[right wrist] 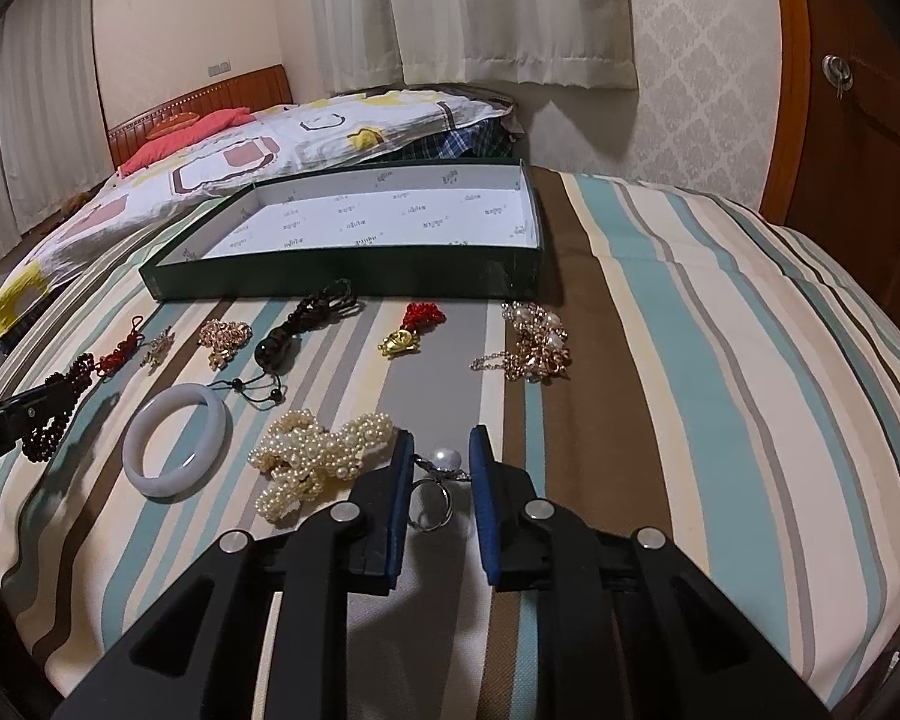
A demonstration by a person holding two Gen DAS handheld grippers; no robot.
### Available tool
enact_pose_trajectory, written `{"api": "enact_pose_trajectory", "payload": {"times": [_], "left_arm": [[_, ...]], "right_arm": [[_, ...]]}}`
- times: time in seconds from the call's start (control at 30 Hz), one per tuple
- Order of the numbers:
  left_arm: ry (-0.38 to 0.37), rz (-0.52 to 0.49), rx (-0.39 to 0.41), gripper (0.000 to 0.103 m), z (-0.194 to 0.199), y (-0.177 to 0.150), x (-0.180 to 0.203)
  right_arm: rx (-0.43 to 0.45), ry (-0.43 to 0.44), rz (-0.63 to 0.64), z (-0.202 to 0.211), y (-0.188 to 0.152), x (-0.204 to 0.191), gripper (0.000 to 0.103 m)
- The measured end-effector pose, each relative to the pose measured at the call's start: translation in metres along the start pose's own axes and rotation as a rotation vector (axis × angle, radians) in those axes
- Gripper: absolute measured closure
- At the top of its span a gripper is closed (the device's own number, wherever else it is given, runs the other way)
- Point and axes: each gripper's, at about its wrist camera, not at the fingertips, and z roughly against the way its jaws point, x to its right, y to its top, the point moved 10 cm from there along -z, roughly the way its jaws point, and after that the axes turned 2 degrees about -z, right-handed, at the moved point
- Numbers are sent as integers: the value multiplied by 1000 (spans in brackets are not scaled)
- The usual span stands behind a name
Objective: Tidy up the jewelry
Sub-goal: 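Carry the bead bracelet into the green box with the left tool while the right tool grips the silver ring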
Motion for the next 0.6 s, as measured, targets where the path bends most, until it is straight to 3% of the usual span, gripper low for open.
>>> {"api": "enact_pose_trajectory", "payload": {"times": [0.23,0.6], "left_arm": [[-22,20,36,91,7,21,2],[-54,17,133,91,-2,101,18]], "right_arm": [[44,13,2,10,23,-3,83],[152,30,28,-1,105,-7,83]]}}
